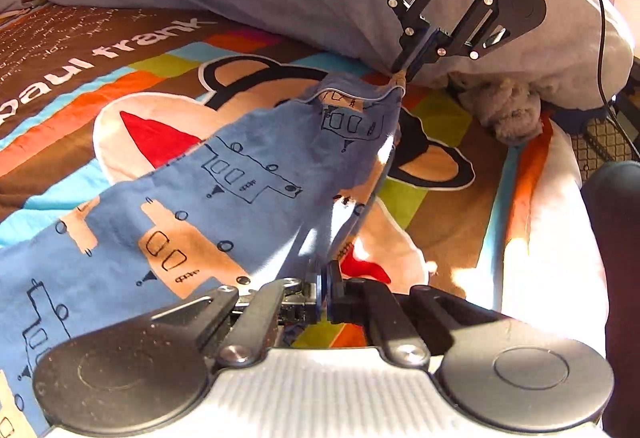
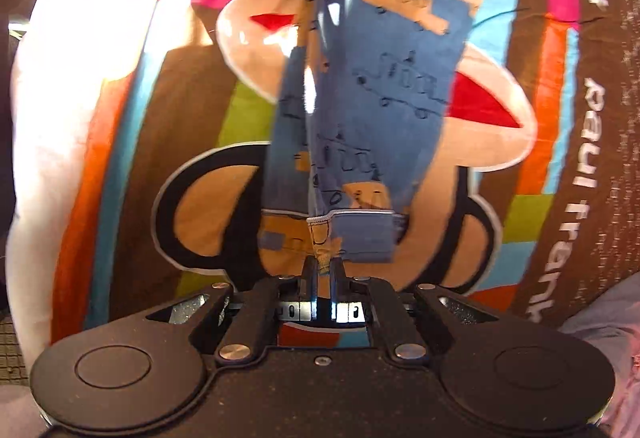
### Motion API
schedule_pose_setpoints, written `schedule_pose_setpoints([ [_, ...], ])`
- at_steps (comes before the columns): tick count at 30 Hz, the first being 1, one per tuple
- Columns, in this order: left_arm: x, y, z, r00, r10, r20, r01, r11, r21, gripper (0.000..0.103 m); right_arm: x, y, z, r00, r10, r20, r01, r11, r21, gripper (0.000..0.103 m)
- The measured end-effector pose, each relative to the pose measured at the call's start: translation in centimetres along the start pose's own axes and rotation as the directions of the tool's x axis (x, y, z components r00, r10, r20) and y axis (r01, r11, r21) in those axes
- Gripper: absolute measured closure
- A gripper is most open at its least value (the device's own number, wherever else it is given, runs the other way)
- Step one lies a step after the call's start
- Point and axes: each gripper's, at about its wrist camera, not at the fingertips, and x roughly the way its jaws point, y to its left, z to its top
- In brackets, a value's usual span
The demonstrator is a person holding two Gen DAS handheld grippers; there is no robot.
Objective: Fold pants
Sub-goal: 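Lift the cuffs with both grippers toward the waistband, then lay the cuffs onto the waistband and open both grippers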
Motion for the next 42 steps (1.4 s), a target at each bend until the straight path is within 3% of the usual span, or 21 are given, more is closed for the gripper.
schedule_pose_setpoints([
  [5,0.7,-0.1,-0.4,1.000,0.005,-0.031,-0.005,1.000,0.000,0.100,3.1,1.1,0.4,0.997,0.070,-0.013,-0.070,0.997,0.024,0.098],
  [7,0.5,0.1,-0.4,1.000,-0.003,-0.028,0.002,1.000,-0.029,0.091,4.2,1.6,0.5,0.995,0.098,-0.035,-0.096,0.994,0.042,0.088],
  [9,0.0,0.0,-0.5,1.000,-0.004,-0.023,0.003,1.000,-0.026,0.068,4.2,1.4,0.4,0.995,0.085,-0.048,-0.082,0.994,0.069,0.078],
  [11,-0.7,-0.4,-0.6,1.000,-0.001,-0.009,0.001,1.000,-0.004,0.057,2.7,-0.1,0.3,0.999,0.052,0.006,-0.052,0.986,0.158,0.073],
  [12,-1.0,-0.5,-0.7,1.000,-0.005,0.001,0.005,1.000,-0.001,0.056,1.7,-1.2,0.2,0.999,0.006,0.046,-0.016,0.976,0.215,0.065],
  [15,-1.4,-0.3,-0.6,1.000,0.006,0.023,-0.005,1.000,-0.024,0.050,0.7,-4.4,0.2,0.987,-0.104,0.118,0.050,0.918,0.394,0.040],
  [17,-1.1,0.2,-0.6,0.999,0.036,0.014,-0.035,0.998,-0.046,0.050,1.6,-6.1,0.6,0.981,-0.096,0.170,0.003,0.877,0.480,0.042],
  [20,-1.0,1.2,-1.2,0.999,0.050,-0.009,-0.050,0.996,-0.069,0.050,4.1,-8.4,1.1,0.960,-0.026,0.280,-0.153,0.786,0.598,0.048],
  [22,-1.0,1.6,-1.6,0.998,0.056,-0.019,-0.057,0.996,-0.071,0.050,5.5,-8.8,1.1,0.952,0.002,0.307,-0.207,0.744,0.636,0.049],
  [25,-1.8,2.1,-2.1,0.998,0.060,-0.018,-0.061,0.995,-0.080,0.050,7.5,-9.0,0.1,0.982,-0.014,0.188,-0.125,0.699,0.704,0.055],
  [27,-3.0,2.2,-2.3,0.997,0.073,-0.013,-0.073,0.995,-0.074,0.050,6.4,-9.6,-1.0,0.983,-0.058,0.174,-0.098,0.635,0.766,0.056],
  [29,-4.8,2.8,-2.7,0.994,0.106,0.008,-0.106,0.992,-0.061,0.043,3.5,-10.1,-1.4,0.949,-0.137,0.283,-0.149,0.599,0.787,0.050],
  [31,-6.6,4.3,-3.3,0.987,0.162,0.011,-0.161,0.983,-0.083,0.037,1.3,-11.1,-0.5,0.898,-0.193,0.395,-0.224,0.573,0.788,0.021],
  [33,-8.2,6.3,-4.2,0.976,0.219,0.003,-0.217,0.969,-0.122,0.037,0.0,-12.9,1.4,0.843,-0.223,0.489,-0.295,0.568,0.768,0.016],
  [36,-10.4,9.5,-5.3,0.960,0.279,-0.011,-0.275,0.938,-0.211,0.037,-0.2,-17.2,5.5,0.750,-0.227,0.622,-0.429,0.549,0.718,0.017],
  [38,-11.3,11.0,-5.8,0.952,0.306,-0.024,-0.303,0.924,-0.234,0.037,0.4,-19.9,8.7,0.657,-0.219,0.722,-0.541,0.530,0.653,0.031],
  [40,-11.5,11.5,-6.0,0.946,0.323,-0.033,-0.322,0.918,-0.230,0.037,1.3,-22.4,11.9,0.604,-0.213,0.768,-0.602,0.509,0.615,0.065],
  [42,-11.3,11.7,-6.4,0.945,0.326,-0.033,-0.325,0.919,-0.221,0.037,2.4,-24.1,14.9,0.573,-0.199,0.795,-0.641,0.496,0.586,0.072],
])
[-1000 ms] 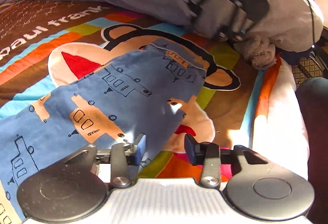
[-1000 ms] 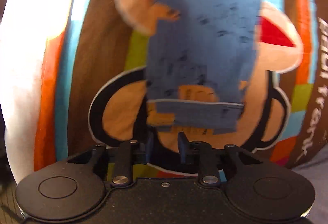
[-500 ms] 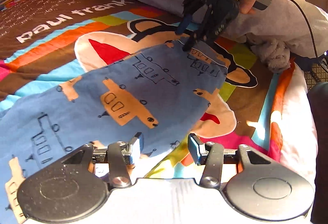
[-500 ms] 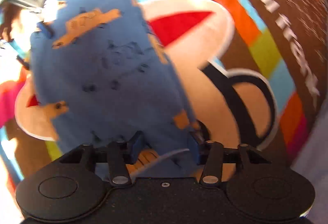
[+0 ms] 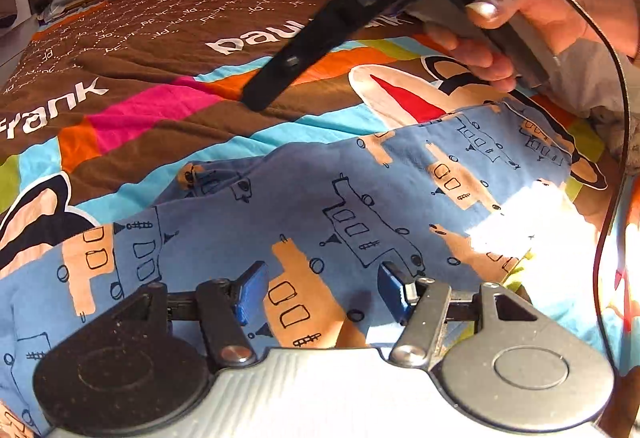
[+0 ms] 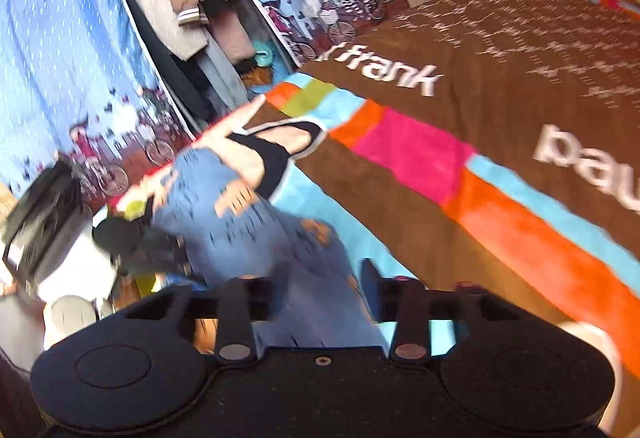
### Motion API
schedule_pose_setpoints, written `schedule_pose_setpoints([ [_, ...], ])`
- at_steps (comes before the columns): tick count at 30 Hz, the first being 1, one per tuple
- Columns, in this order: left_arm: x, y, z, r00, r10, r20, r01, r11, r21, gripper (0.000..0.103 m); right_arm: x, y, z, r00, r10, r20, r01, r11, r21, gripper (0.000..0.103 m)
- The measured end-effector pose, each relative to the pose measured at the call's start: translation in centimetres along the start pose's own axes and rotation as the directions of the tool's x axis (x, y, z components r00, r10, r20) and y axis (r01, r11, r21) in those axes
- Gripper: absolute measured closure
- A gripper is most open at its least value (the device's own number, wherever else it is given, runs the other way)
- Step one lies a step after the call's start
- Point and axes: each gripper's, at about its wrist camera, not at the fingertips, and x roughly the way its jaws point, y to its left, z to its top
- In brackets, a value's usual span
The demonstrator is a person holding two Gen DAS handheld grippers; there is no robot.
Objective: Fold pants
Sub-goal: 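Lay the cuffs onto the waistband and open both grippers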
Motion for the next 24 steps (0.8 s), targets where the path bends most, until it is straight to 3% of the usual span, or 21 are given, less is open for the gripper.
schedule_pose_setpoints([
  [5,0.7,-0.5,-0.6,1.000,0.012,-0.016,-0.011,0.999,0.049,0.038,6.1,1.0,1.6,0.998,0.007,-0.064,-0.010,0.999,-0.047,0.075],
  [13,1.4,-0.6,-1.0,1.000,0.013,-0.017,-0.012,0.999,0.043,0.037,8.3,-0.4,0.9,0.992,-0.003,-0.129,-0.002,0.999,-0.042,0.075],
  [16,1.4,-0.5,-1.1,1.000,0.013,-0.014,-0.012,0.999,0.039,0.035,8.9,-0.4,0.8,0.990,0.024,-0.142,-0.032,0.998,-0.057,0.092],
  [18,1.4,-0.4,-1.2,1.000,0.011,-0.013,-0.010,0.999,0.034,0.034,9.0,0.1,1.0,0.990,0.045,-0.134,-0.057,0.995,-0.084,0.099],
  [20,1.5,-0.3,-1.2,1.000,0.010,-0.015,-0.010,0.999,0.033,0.033,8.7,0.0,1.6,0.992,0.066,-0.103,-0.074,0.995,-0.074,0.101],
  [24,1.8,-0.3,-1.5,1.000,0.009,-0.019,-0.008,1.000,0.029,0.029,8.5,-1.8,3.0,0.999,0.011,-0.045,-0.012,1.000,-0.023,0.102],
])
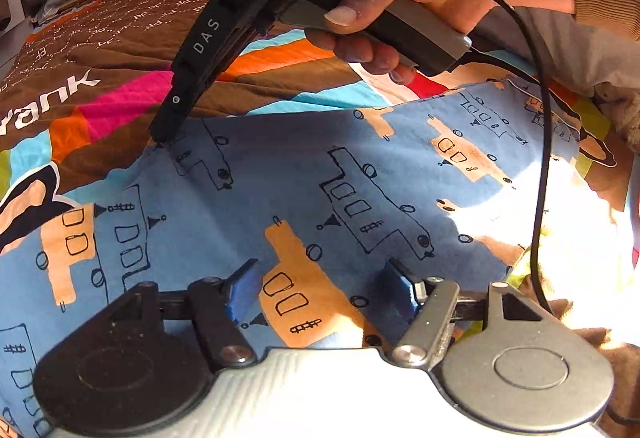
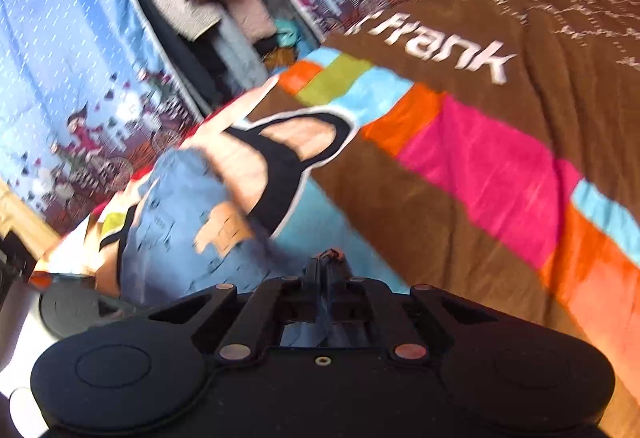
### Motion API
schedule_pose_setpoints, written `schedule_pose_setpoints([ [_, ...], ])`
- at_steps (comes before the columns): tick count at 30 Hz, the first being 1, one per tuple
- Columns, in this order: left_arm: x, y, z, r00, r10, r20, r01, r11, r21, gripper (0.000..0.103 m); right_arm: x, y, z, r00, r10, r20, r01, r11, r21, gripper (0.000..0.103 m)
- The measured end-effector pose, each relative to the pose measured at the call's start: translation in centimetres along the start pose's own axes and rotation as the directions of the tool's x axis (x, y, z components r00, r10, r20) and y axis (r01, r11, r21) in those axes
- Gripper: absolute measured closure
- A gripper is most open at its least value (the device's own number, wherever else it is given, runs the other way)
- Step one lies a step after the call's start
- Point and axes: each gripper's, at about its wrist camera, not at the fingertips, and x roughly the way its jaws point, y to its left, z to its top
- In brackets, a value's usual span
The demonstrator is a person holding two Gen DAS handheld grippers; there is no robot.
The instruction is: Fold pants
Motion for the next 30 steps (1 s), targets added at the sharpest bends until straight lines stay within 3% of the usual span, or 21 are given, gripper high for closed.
schedule_pose_setpoints([
  [3,0.1,0.1,-0.1,1.000,-0.009,0.002,0.009,1.000,-0.011,0.026,0.7,-1.1,0.0,0.993,-0.119,-0.012,0.119,0.993,0.002,0.103],
  [5,0.0,0.1,-0.1,1.000,-0.008,0.002,0.008,1.000,-0.012,0.026,0.1,-2.2,-0.3,0.991,-0.137,0.005,0.136,0.988,0.074,0.099],
  [8,-0.1,0.3,0.0,1.000,-0.006,0.002,0.006,1.000,-0.007,0.026,-2.5,-1.3,-0.9,0.995,-0.055,0.084,0.046,0.994,0.101,0.085],
  [10,0.0,0.4,-0.1,1.000,-0.011,0.000,0.011,1.000,-0.009,0.026,-2.9,0.5,-1.9,0.997,0.031,0.068,-0.036,0.997,0.075,0.076],
  [13,-0.1,0.3,-0.2,1.000,-0.004,0.001,0.004,1.000,-0.005,0.026,-1.7,2.1,-4.1,0.995,0.097,-0.014,-0.096,0.994,0.056,0.072],
  [15,-0.2,0.4,-0.2,1.000,0.000,0.000,0.000,1.000,-0.010,0.025,-1.5,1.8,-5.7,0.999,0.021,-0.043,-0.018,0.998,0.063,0.075],
  [16,-0.3,0.5,-0.1,1.000,0.005,0.000,-0.005,1.000,-0.009,0.025,-2.1,0.9,-6.4,0.999,-0.025,-0.024,0.027,0.995,0.093,0.086],
  [18,-0.5,0.8,0.2,1.000,0.026,0.000,-0.026,0.999,-0.024,0.025,-4.3,-0.1,-7.4,0.990,-0.139,0.028,0.133,0.980,0.150,0.090],
  [20,-0.7,1.5,0.7,0.999,0.050,0.007,-0.050,0.997,-0.056,0.024,-7.1,0.1,-8.6,0.981,-0.164,0.107,0.145,0.975,0.169,0.071],
  [22,-0.8,2.4,1.2,0.997,0.075,0.014,-0.073,0.993,-0.096,0.022,-8.8,1.1,-9.9,0.983,-0.121,0.141,0.097,0.981,0.166,0.050],
  [24,-0.8,3.6,1.7,0.993,0.113,0.017,-0.110,0.985,-0.131,0.021,-9.4,1.9,-11.5,0.985,-0.124,0.123,0.106,0.984,0.141,0.049],
  [30,0.7,6.2,2.3,0.987,0.163,-0.015,-0.163,0.974,-0.160,0.018,-9.9,1.2,-15.6,0.988,-0.140,0.068,0.121,0.967,0.224,0.049],
])
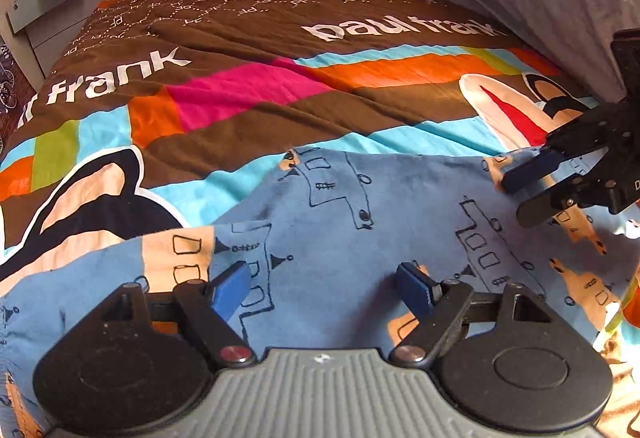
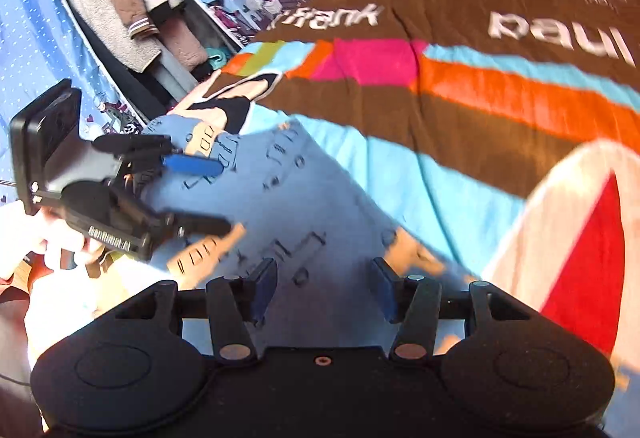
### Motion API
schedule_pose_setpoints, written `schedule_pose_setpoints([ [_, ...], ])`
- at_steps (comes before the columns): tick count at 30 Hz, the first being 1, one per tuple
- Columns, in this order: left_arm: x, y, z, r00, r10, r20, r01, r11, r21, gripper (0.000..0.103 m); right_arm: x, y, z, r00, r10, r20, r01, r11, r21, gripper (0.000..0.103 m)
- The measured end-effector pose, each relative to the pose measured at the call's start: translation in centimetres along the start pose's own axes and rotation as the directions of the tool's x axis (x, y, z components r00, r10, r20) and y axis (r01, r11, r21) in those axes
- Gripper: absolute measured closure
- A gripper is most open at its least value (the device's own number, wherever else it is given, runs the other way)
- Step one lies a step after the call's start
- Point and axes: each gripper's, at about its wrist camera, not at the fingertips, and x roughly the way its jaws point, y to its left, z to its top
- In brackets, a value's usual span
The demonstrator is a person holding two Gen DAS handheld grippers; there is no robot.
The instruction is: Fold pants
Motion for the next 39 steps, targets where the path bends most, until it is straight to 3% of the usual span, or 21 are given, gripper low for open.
schedule_pose_setpoints([
  [3,0.3,0.4,0.4,0.999,0.033,0.009,-0.033,0.999,-0.002,0.018,-1.0,-0.4,-0.2,0.987,-0.159,0.036,0.159,0.987,-0.009,0.058],
  [4,0.1,0.5,0.6,0.999,0.046,0.015,-0.045,0.999,-0.004,0.018,-1.4,-0.3,-0.2,0.984,-0.171,0.055,0.172,0.985,0.000,0.057],
  [5,-0.4,0.4,0.6,0.998,0.060,0.029,-0.060,0.998,0.010,0.018,-1.9,0.1,-0.1,0.983,-0.163,0.080,0.163,0.987,-0.004,0.054],
  [7,-0.9,0.5,0.7,0.995,0.089,0.041,-0.091,0.995,0.051,0.017,-2.2,1.6,-0.3,0.991,-0.073,0.112,0.076,0.997,-0.031,0.035],
  [9,-0.9,1.3,0.3,0.993,0.111,0.031,-0.113,0.991,0.071,0.017,-1.6,2.8,-0.6,0.995,0.016,0.103,-0.010,0.998,-0.061,0.030],
  [10,-0.8,2.0,0.0,0.991,0.129,0.018,-0.130,0.989,0.073,0.017,-1.0,3.3,-0.7,0.996,0.017,0.085,-0.010,0.997,-0.082,0.030],
  [16,-1.8,5.7,-1.1,0.978,0.208,0.018,-0.208,0.978,0.034,0.013,-1.0,2.1,-2.9,0.985,-0.173,0.020,0.174,0.968,-0.183,0.032],
  [20,-2.7,7.0,-1.4,0.974,0.226,0.018,-0.226,0.974,-0.006,0.014,-4.3,-0.1,-5.0,0.934,-0.358,-0.009,0.348,0.912,-0.219,0.032],
  [22,-3.8,5.7,-1.3,0.974,0.221,0.044,-0.223,0.974,0.028,0.014,-6.6,-0.1,-5.7,0.913,-0.407,0.023,0.402,0.890,-0.214,0.032],
  [25,-4.6,2.8,-1.1,0.987,0.146,0.069,-0.153,0.982,0.114,0.012,-8.1,1.2,-6.1,0.930,-0.360,0.076,0.368,0.910,-0.190,0.025],
  [29,-3.3,0.1,-1.9,0.991,0.136,0.006,-0.134,0.973,0.189,0.012,-6.0,3.0,-6.8,0.956,-0.294,0.020,0.290,0.929,-0.230,0.025],
  [32,-2.4,-0.2,-3.1,0.991,0.135,-0.023,-0.128,0.970,0.206,0.011,-6.2,2.0,-7.8,0.967,-0.255,-0.018,0.250,0.957,-0.145,0.025],
  [33,-2.5,-0.1,-3.2,0.990,0.137,-0.023,-0.129,0.972,0.198,0.009,-6.5,1.2,-8.3,0.959,-0.280,-0.039,0.274,0.955,-0.115,0.025],
  [36,-3.1,0.1,-2.7,0.988,0.149,-0.029,-0.142,0.974,0.178,0.013,-9.6,0.0,-9.8,0.896,-0.442,-0.034,0.440,0.896,-0.058,0.026],
  [39,-4.1,-1.5,-1.6,0.994,0.109,0.000,-0.106,0.969,0.222,0.014,-14.4,0.2,-10.8,0.874,-0.479,0.083,0.469,0.876,0.115,0.023],
])
